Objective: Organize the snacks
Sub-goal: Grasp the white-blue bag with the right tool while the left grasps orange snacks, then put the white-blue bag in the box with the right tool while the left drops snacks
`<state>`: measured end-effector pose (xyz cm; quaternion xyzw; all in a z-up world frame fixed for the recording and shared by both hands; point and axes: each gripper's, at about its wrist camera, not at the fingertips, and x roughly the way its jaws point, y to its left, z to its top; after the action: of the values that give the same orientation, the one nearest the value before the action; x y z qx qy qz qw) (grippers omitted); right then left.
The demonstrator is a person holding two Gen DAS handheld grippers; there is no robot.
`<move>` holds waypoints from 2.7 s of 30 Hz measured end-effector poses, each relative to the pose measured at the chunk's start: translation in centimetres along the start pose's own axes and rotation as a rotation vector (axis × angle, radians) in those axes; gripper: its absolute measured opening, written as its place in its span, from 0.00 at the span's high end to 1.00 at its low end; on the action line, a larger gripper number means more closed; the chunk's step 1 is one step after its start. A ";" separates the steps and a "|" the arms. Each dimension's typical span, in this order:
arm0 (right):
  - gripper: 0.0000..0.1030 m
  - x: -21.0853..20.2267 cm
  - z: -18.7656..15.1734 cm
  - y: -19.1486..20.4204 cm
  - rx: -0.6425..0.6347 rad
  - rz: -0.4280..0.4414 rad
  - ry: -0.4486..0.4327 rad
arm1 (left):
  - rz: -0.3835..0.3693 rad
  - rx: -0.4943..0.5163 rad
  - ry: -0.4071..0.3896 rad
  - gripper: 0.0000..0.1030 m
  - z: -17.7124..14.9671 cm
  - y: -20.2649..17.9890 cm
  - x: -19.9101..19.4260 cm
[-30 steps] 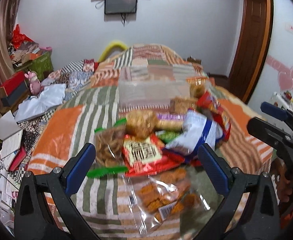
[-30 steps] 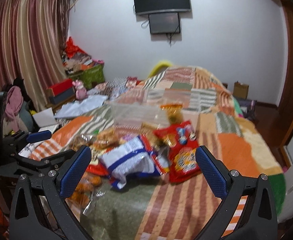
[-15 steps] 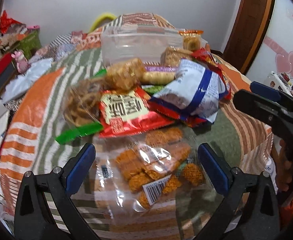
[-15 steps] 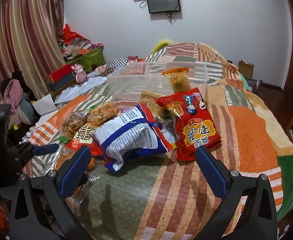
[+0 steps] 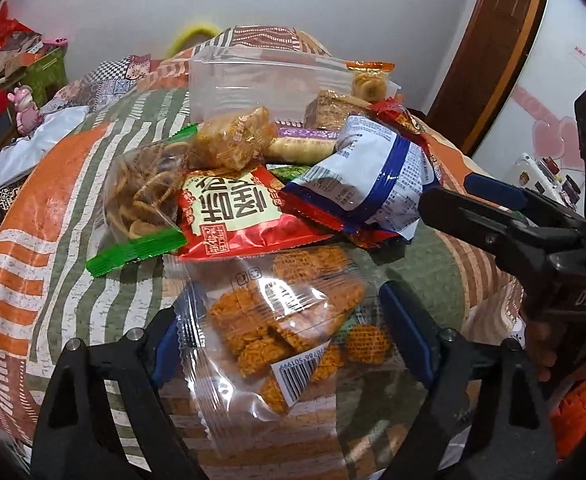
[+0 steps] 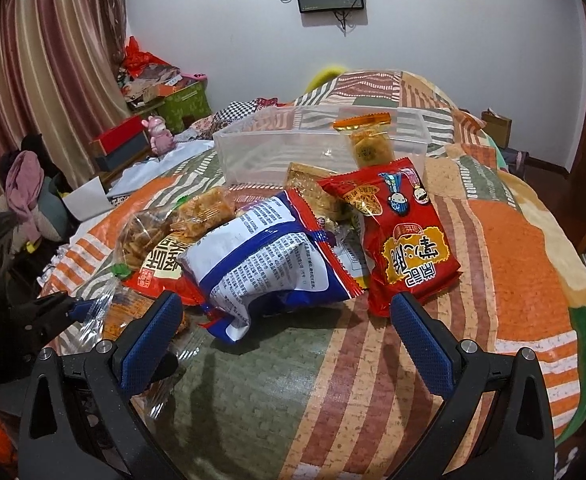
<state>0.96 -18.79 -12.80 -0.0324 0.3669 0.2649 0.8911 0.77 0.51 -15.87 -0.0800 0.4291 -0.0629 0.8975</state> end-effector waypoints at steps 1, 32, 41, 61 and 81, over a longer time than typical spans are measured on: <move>0.00 0.0 0.0 0.0 -0.001 -0.001 0.000 | 0.003 -0.007 -0.005 0.18 0.1 0.2 -0.2; 0.18 2.2 0.6 1.2 0.066 0.111 0.086 | 0.018 -0.016 -0.157 0.26 5.0 3.3 -2.5; 0.18 3.8 2.4 1.1 0.093 0.109 0.092 | 0.020 -0.060 -0.178 0.27 5.2 5.1 -2.8; 0.51 4.5 3.1 2.5 0.018 0.114 0.075 | 0.047 -0.064 -0.227 0.26 6.4 6.0 -3.8; 0.56 -0.9 9.5 -0.7 0.002 0.071 -0.155 | 0.059 0.002 -0.296 0.26 13.5 2.6 -4.4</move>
<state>6.82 -17.40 -5.42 0.0021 0.2980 0.2979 0.9069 8.67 5.06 -4.75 -0.0746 0.2944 -0.0244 0.9525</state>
